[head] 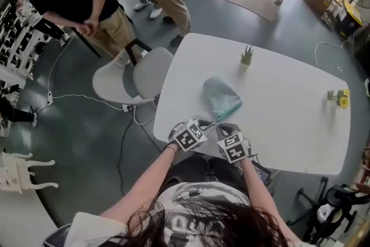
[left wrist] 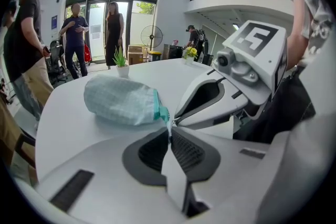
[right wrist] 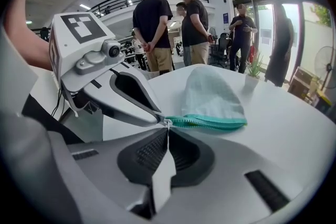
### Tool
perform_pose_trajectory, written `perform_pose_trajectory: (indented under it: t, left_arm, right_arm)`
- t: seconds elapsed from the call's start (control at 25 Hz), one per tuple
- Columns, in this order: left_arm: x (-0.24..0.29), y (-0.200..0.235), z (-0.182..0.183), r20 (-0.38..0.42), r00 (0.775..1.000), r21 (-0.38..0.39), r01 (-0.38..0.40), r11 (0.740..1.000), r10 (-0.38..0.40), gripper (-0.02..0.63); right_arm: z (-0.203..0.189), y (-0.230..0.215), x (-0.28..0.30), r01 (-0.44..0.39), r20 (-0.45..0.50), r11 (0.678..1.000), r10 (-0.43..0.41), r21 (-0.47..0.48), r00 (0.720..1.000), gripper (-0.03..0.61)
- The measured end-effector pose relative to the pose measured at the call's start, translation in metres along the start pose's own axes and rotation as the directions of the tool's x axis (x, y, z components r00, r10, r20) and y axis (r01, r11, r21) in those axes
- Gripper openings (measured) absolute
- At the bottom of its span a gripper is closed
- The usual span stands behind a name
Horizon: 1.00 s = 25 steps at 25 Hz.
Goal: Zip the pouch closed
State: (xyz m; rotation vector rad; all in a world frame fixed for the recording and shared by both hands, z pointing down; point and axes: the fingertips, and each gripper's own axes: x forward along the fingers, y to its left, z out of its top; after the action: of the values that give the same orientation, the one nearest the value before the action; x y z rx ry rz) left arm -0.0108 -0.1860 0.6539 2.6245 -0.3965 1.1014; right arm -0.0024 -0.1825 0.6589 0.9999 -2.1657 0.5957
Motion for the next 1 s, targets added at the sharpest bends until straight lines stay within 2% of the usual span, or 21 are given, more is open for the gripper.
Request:
perform_pose_trajectory:
  t: [0.44,0.76,1.0]
  left_arm:
    - [0.0,0.002,-0.004,-0.008,1.0,-0.003,-0.005,1.0,0.005,0.023]
    - [-0.001,0.011,-0.01,-0.01,1.0,-0.044,-0.005,0.999,0.004,0.023]
    - [-0.004,0.021,-0.004,0.001,1.0,-0.041,-0.019,0.999,0.019,0.023]
  right_arm:
    - [0.0,-0.006,0.005,-0.036,-0.015,0.999,0.036,0.021,0.999,0.005]
    - [-0.004,-0.032,0.01,-0.019,-0.056,0.999,0.021,0.031,0.998,0.008]
    - [-0.005,-0.059,0.016,0.021,-0.082,0.999,-0.018,0.039,0.996,0.007]
